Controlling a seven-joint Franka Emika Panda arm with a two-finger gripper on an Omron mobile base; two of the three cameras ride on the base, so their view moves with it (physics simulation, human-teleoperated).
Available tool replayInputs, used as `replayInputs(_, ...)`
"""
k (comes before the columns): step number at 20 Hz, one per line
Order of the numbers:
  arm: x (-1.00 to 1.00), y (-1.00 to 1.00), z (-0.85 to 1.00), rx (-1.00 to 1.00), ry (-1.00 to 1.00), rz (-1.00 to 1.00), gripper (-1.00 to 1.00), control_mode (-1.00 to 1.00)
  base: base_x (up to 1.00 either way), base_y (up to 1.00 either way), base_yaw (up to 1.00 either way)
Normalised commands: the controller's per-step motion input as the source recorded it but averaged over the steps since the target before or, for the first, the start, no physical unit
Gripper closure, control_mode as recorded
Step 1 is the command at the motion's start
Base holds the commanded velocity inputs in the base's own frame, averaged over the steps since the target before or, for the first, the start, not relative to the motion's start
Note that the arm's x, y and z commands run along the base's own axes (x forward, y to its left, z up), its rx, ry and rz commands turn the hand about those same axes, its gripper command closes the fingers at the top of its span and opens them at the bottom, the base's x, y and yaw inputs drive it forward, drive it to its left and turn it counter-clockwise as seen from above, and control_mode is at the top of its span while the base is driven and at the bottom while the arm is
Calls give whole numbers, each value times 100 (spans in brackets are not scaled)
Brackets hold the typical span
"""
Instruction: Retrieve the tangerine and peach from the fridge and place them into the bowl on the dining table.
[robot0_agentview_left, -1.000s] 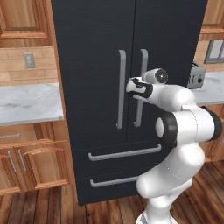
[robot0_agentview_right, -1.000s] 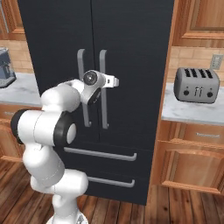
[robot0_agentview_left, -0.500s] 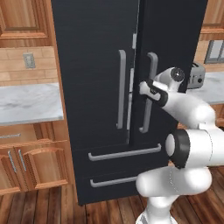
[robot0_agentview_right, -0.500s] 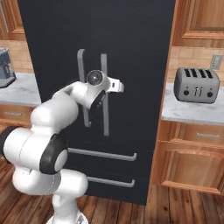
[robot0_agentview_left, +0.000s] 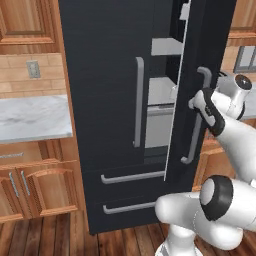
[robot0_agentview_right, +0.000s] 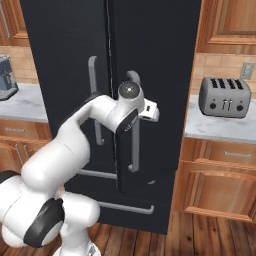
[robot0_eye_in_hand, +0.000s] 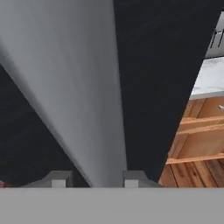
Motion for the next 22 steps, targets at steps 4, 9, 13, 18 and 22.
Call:
replayInputs(4,-100,-100,12,14,8,-2,100,-100,0,0,0)
replayInputs(9,-100,-97,19,11,0,0,100,-100,0,0,0)
replayInputs(13,-100,-33,45,1,0,0,-100,-100,0,0,0)
replayInputs(18,-80,41,61,-15,-1,3,-100,-100,0,0,0)
replayInputs(22,-9,100,58,-34,2,5,-100,-100,0,0,0)
